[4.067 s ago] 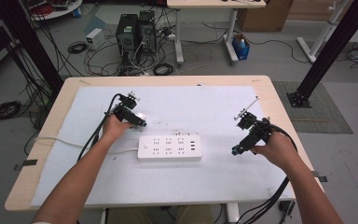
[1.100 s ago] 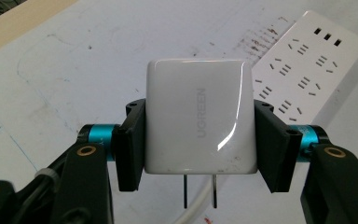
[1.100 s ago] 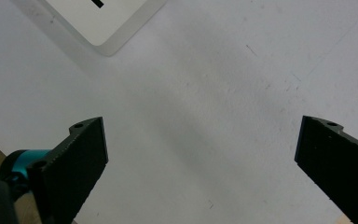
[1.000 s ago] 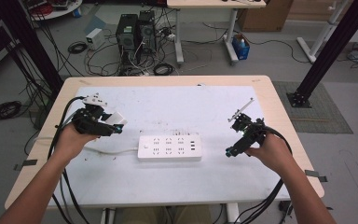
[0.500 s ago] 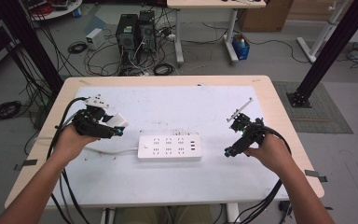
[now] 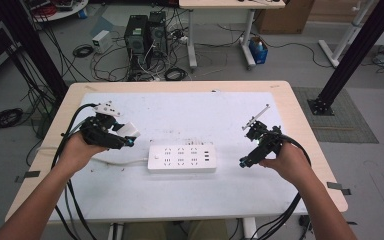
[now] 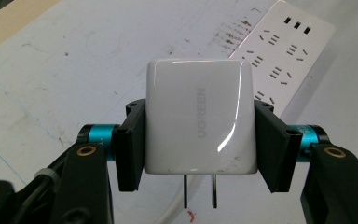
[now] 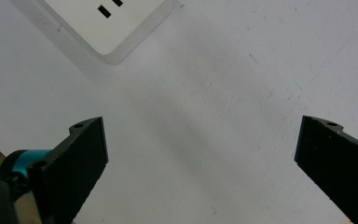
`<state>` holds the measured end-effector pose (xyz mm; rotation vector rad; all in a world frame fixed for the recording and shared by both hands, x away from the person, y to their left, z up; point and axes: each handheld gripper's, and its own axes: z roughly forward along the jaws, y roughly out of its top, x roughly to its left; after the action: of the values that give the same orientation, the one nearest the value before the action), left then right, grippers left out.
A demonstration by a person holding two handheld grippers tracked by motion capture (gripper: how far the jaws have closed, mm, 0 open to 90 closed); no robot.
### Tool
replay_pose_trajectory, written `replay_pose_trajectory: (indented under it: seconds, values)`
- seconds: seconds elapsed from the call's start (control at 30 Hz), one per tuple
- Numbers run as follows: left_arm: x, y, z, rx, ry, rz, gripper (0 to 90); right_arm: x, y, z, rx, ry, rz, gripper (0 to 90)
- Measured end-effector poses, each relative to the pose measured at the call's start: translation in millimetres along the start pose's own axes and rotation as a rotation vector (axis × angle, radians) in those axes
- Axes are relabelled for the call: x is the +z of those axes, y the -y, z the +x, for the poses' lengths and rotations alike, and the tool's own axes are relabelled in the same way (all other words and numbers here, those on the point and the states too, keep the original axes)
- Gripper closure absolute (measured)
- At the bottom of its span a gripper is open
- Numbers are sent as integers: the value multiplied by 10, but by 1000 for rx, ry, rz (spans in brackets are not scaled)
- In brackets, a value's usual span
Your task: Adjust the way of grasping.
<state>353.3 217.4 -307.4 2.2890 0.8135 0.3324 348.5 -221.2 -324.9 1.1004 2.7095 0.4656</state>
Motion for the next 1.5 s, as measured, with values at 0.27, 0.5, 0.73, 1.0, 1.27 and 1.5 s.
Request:
replay_pose_trajectory:
  seconds: [0.27, 0.5, 0.73, 1.0, 1.27, 1.5]
  values:
    - [72, -99, -82, 43, 35, -4, 425, 14, -17, -3, 12, -22, -28, 18]
    - [133, -197, -195, 120, 74, -34, 425, 9, -24, 25, 18, -44, -51, 18]
    - [184, -227, -269, 168, 117, -49, 425, 18, -34, 50, 56, -79, -91, 18]
    - [250, -266, -374, 233, 164, -62, 425, -5, -91, 120, 88, -146, -157, 18]
    - [327, -306, -490, 271, 198, -98, 425, -18, -123, 185, 124, -231, -211, 18]
    - [376, -363, -590, 304, 207, -115, 425, -28, -168, 238, 158, -308, -265, 18]
